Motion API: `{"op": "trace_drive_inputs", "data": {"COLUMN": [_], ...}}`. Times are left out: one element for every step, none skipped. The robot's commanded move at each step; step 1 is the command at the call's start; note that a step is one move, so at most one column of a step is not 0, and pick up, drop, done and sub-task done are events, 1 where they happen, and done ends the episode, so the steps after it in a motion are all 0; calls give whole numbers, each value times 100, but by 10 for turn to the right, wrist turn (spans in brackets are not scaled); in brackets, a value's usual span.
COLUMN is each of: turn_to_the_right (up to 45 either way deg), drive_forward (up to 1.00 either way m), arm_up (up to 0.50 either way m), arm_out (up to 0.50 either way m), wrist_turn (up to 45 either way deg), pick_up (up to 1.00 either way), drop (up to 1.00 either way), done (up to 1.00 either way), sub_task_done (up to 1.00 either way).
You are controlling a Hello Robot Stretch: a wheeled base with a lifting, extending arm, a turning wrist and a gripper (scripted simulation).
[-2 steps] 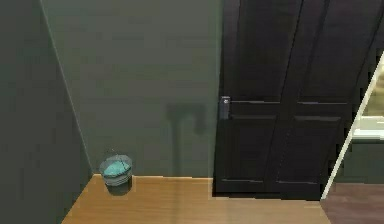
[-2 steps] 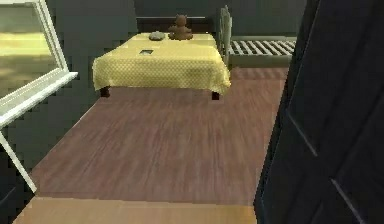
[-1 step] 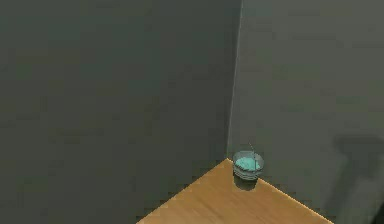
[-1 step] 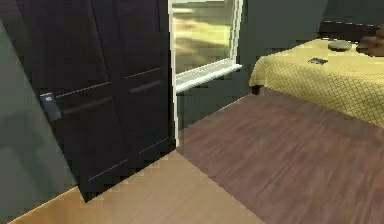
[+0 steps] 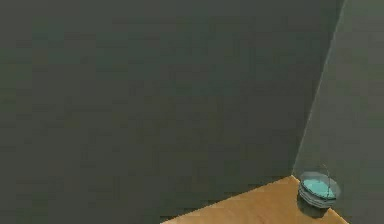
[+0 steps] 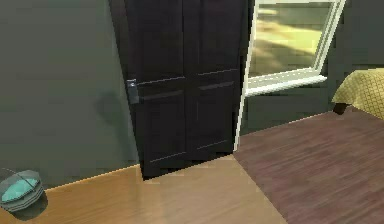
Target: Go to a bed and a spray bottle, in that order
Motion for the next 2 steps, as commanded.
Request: {"op": "trace_drive_inputs", "data": {"turn_to_the_right": [0,-450], "drive_forward": [10,0], "arm_up": [0,0], "arm_out": [0,0], "wrist_turn": [0,0], "pick_up": [0,0], "drop": [0,0], "done": [0,0], "sub_task_done": [0,0]}}
